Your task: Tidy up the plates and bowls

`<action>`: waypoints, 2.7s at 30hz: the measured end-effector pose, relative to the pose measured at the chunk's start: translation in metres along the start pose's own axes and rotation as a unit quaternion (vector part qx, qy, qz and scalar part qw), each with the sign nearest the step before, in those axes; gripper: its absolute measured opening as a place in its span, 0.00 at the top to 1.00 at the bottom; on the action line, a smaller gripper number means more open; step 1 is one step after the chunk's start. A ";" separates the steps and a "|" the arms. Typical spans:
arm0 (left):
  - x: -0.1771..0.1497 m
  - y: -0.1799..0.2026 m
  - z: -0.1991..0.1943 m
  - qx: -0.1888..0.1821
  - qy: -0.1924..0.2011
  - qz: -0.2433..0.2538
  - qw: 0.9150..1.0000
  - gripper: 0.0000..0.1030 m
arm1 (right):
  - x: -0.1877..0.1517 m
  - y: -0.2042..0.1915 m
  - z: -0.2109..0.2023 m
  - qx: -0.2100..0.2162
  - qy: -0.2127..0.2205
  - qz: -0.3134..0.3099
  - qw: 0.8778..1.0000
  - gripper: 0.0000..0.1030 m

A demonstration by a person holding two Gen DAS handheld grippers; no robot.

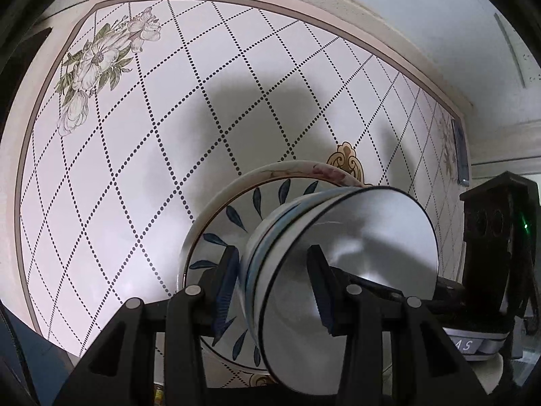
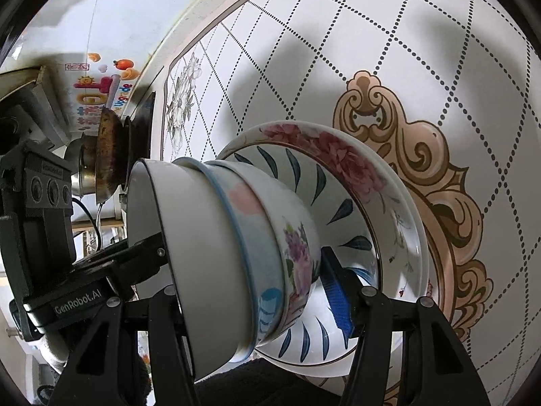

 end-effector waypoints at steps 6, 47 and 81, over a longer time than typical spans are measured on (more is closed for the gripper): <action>-0.005 -0.003 -0.006 0.027 0.011 0.017 0.999 0.63 | -0.001 0.000 0.001 -0.011 0.006 0.016 1.000 0.41; -0.193 0.020 -0.269 0.125 0.351 0.094 0.923 0.05 | -0.256 -0.170 -0.260 -0.272 0.381 -0.097 0.878 0.03; -0.293 0.025 -0.319 0.150 0.424 0.078 0.890 0.00 | -0.364 -0.216 -0.306 -0.279 0.433 -0.178 0.838 0.01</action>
Point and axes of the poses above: each gripper's, at about its wrist camera, not at the fingertips, and z roughly the way its jaws point, y to its right, x to its top, the point moved 7 cm from there along z, roughly the way its jaws point, and after that the axes turned 1 degree about -y, right-handed, at the moved point
